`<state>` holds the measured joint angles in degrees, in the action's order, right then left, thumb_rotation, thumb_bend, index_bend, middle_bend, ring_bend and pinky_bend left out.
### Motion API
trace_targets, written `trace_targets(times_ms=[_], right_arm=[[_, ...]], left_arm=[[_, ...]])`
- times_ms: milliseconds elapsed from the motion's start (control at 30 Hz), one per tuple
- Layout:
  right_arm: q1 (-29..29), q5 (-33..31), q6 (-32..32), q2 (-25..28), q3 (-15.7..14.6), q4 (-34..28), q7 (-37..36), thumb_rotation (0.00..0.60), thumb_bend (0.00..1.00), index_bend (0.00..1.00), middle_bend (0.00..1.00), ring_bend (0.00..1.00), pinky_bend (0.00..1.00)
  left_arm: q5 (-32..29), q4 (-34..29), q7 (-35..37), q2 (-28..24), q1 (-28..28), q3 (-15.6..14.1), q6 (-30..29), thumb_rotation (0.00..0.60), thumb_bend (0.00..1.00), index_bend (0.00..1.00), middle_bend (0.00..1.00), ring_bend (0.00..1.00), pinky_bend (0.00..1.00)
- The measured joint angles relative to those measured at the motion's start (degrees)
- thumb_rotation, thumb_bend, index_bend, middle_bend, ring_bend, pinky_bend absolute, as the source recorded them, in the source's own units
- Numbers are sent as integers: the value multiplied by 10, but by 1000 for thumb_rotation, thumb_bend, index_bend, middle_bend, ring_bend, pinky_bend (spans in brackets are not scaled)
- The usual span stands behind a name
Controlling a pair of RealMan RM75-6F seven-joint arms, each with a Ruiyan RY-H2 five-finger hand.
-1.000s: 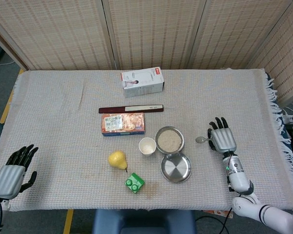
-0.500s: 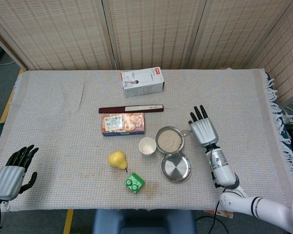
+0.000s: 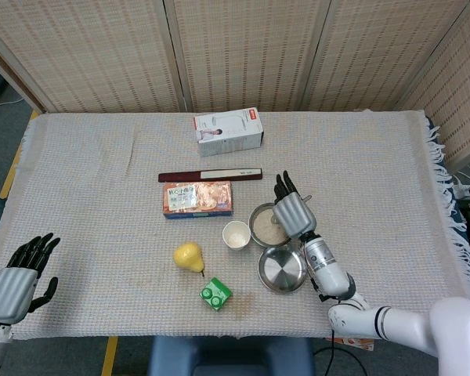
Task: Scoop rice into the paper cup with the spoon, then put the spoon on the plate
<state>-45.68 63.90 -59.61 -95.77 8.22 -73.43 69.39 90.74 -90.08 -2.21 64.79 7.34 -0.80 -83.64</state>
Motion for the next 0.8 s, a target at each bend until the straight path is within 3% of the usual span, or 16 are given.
trace_targets(times_ms=[233,800], right_arm=[[-23,16,5,-38,-43,45,82,600,370,713,209,0,0],[-8,-18,7,-36,-21,21,-14,600,370,722,209,0,0]], left_arm=[[3,0,2,0,-1,-1,-2,600,483,0,0,0,126],[0,0,-5,2,0,-1,3,600,482,0,0,0,126]])
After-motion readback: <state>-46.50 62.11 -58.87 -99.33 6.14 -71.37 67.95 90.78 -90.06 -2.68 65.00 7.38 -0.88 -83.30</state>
